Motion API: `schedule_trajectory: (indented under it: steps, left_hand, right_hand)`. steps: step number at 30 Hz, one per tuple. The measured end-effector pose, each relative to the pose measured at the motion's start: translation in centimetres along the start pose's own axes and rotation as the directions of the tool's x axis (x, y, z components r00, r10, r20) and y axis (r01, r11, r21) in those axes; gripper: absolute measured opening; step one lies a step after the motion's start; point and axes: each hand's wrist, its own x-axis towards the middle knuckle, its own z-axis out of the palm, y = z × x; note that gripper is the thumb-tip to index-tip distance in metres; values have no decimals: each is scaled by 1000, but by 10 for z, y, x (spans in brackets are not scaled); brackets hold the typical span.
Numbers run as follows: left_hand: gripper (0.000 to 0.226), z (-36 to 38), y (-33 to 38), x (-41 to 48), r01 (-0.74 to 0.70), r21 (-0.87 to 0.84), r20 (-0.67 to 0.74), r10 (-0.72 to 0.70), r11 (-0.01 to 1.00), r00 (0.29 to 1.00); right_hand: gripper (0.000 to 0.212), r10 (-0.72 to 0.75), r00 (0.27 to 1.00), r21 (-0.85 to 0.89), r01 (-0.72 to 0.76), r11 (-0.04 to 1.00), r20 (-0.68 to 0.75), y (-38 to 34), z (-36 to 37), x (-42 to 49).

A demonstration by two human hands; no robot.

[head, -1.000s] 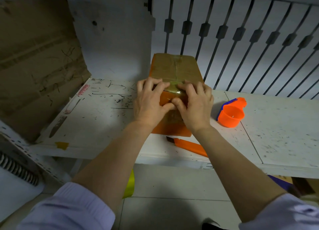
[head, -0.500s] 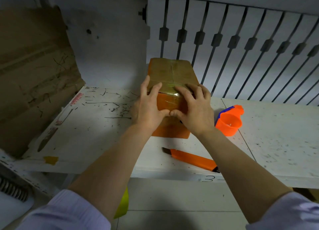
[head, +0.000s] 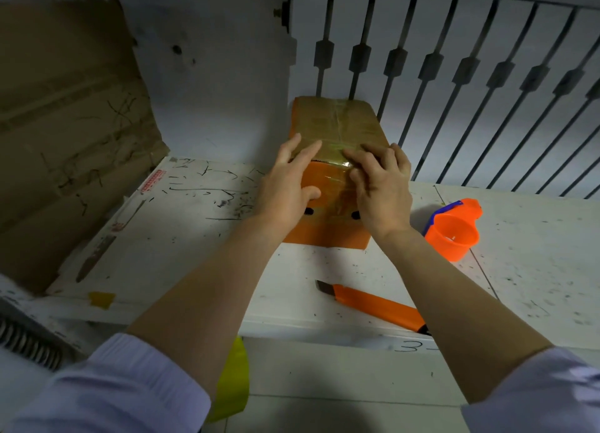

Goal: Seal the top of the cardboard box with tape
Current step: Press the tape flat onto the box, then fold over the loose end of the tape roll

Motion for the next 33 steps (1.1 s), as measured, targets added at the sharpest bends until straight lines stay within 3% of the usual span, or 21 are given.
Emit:
schedule_trajectory:
  steps: [2,5,7,10,12,13,14,17,19,21,25,27,30,33]
  left_hand:
    - [75,-8,2,-4,-2,-53,32,4,999,999]
    - [82,-24,1,-21,102,-59,96,-96,993,991]
    - [78,-34,-5,-38,202,-81,115,-193,976,975]
    - [52,-50,-21,-72,320,-187,17,-323,929,946]
    - [20,-57,-30,-100,403,-265,-92,-439,876,894]
    - [14,-57,-36,-116,462,-278,-130,-509,842,851]
    - [22,-54,-42,-131,532,-282,-150,-585,798,797]
    - [33,-36,-62,-172,716,-330,-64,-772,615,633]
    - [46,-24,-67,-188,785,-388,29,-845,483,535]
    - [67,-18,-69,-196,812,-388,54,-868,437,493]
    - [46,-10,-78,-194,817,-369,35,-872,443,488]
    - [33,-11,-79,-189,837,-414,113,-892,358,437]
    - [4,-18,-79,-181,851,-501,348,-864,158,365]
    - [13,-19,-82,-176,843,-534,449,-824,62,345]
  right_hand:
    - [41,-26,998,-2,26,1000,64,3,-6,-2]
    - [72,28,981,-174,6,985,192,2,-18,-7]
    - [85,80,990,-180,-58,982,115,-10,-19,-21]
    - [62,103,992,-46,-107,993,-74,-37,-11,-60]
    - [31,181,983,43,-182,982,24,-54,0,-88]
    - [18,233,963,89,-246,965,134,-62,5,-102]
    - [10,282,927,140,-322,936,248,-69,10,-116]
    - [22,408,757,170,-554,815,510,-84,25,-151]
    - [30,453,661,91,-618,781,598,-89,34,-164]
    - [33,474,598,33,-642,766,646,-90,41,-172]
    - [18,474,529,125,-749,650,704,-95,49,-178]
    - [12,478,514,155,-779,608,712,-97,52,-178]
    - [16,514,507,138,-792,595,692,-99,55,-176]
    - [15,512,520,125,-775,620,683,-99,56,-171]
